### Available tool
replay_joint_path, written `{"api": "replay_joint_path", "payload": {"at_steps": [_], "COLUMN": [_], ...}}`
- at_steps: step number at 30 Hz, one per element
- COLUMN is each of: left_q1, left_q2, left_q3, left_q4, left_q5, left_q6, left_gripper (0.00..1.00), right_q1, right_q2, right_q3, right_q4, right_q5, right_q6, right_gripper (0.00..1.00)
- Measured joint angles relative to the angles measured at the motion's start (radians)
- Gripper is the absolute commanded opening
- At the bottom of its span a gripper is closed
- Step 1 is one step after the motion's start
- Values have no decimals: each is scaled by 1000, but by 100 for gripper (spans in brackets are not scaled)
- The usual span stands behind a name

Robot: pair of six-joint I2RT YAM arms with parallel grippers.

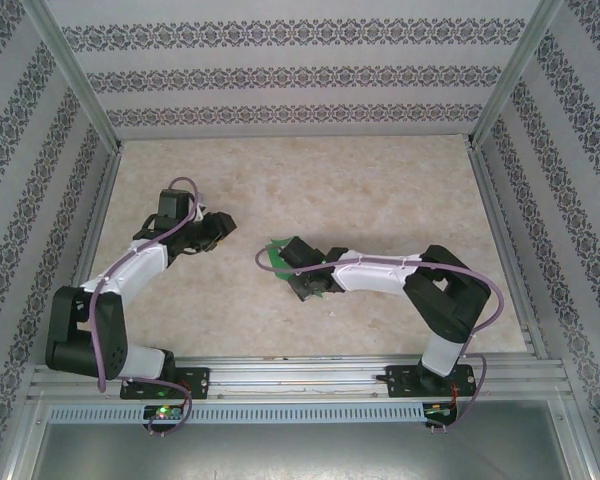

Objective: Fold a paper plane with a square sheet of paper (fold left side to right side)
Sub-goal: Fourth fold the wing at the center of the table.

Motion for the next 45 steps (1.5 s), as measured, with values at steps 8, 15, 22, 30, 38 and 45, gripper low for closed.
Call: {"api": "replay_joint_path", "payload": {"at_steps": [8,15,22,30,38,45], "left_q1": [-9,-72,-164,-248,-295,-307], "left_q2": [12,97,193,293,382,444], "left_q3": [-68,-71,-60,6,64,102], "left_q4": [10,52,119,175,199,203], "left_q5": [70,110,121,118,98,78], "left_q6": [5,-7,-50,-86,-108,-116], "left_gripper": [35,35,35,36,37,38], "right_q1": [-136,-227,-266,-277,-290,-290], "right_q2": [-19,-19,-19,8,25,26], "right_q3": [-70,-109,-128,-135,-139,-139], "right_q4": [102,193,271,317,332,335], "right_q5": [-331,-544,-676,-741,-759,-760], "right_q6": [84,151,207,243,251,251], "right_gripper": [0,0,0,0,0,0]}}
